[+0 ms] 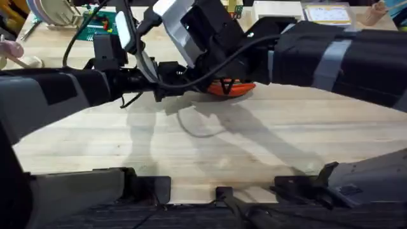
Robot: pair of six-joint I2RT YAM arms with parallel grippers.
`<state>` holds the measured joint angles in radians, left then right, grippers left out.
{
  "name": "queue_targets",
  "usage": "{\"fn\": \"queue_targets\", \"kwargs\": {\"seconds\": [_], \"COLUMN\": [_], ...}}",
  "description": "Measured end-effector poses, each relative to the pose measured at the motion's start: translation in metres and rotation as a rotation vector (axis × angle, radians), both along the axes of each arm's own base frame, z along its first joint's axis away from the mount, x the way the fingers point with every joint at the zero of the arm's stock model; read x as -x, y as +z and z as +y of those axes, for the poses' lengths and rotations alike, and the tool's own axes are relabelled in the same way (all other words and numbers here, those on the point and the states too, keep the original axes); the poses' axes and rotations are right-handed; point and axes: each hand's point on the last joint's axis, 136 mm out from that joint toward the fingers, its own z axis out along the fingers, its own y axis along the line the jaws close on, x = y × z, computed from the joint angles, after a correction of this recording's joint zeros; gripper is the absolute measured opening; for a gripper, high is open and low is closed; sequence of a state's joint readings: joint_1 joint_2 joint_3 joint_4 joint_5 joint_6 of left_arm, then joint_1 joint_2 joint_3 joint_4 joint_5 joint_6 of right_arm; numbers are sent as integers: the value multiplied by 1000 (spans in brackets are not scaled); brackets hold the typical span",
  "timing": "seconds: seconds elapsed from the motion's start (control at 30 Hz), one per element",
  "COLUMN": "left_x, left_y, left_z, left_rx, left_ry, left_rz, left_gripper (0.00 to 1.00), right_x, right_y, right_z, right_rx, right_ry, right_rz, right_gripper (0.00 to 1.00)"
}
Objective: Unzip the bag, pick up the pens from the table one at a time and place them inside, then zip the bag closed.
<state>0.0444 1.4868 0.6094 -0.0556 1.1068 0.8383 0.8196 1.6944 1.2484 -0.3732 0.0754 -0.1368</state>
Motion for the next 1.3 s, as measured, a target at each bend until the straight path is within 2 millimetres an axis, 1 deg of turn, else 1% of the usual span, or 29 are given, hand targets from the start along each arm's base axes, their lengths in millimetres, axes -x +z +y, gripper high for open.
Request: {"fn": "queue_targets", "kwargs": {"seconds": [0.5, 0.67, 0.93, 1.3], "left_x": [0, 1, 1, 4], "left_y": [1, 8, 25, 33], "left_z": [0, -3, -12, -19], "left_rx": [4, 31, 79, 106], "left_ry": [-3, -24, -80, -118], "left_rz": [-1, -18, -62, -77], "left_gripper": [61, 60, 56, 45], "right_x": [0, 0, 1, 2], "right_y": [2, 11, 31, 40], "right_z": [-1, -7, -23, -36], "right_rx": [2, -13, -67, -114], "right_ry": [10, 12, 3, 4], "right_rz": [-6, -2, 19, 56], "right_gripper": [30, 31, 30, 32]}}
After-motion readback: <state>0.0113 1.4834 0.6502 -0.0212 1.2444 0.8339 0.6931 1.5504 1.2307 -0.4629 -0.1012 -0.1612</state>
